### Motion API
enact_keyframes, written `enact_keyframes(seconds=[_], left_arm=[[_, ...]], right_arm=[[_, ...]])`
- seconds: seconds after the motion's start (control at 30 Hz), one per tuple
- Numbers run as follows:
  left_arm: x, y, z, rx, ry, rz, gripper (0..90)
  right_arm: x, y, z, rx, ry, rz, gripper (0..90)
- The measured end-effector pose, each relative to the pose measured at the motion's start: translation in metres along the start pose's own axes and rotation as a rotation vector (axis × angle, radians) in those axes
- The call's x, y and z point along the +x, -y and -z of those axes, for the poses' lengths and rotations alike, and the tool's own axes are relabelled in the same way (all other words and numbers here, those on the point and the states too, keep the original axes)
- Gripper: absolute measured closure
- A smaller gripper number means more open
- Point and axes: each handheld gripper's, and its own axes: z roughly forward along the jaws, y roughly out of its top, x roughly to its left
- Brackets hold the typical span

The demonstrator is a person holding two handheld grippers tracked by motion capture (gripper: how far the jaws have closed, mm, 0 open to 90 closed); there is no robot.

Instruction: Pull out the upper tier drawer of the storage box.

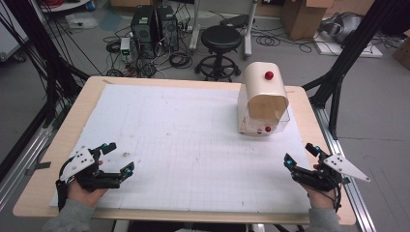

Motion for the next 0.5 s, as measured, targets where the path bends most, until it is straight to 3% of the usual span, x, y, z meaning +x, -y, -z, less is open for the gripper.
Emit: enact_keyframes(seconds=[0.27,0.5], left_arm=[[-0.001,0.000,0.000,-0.004,0.007,0.006,2.1],[-0.002,0.001,-0.004,-0.002,0.011,0.009,2.1]], right_arm=[[-0.016,0.015,0.012,-0.007,-0.031,-0.005,9.4],[-0.014,0.016,0.008,0.007,-0.066,-0.002,9.4]])
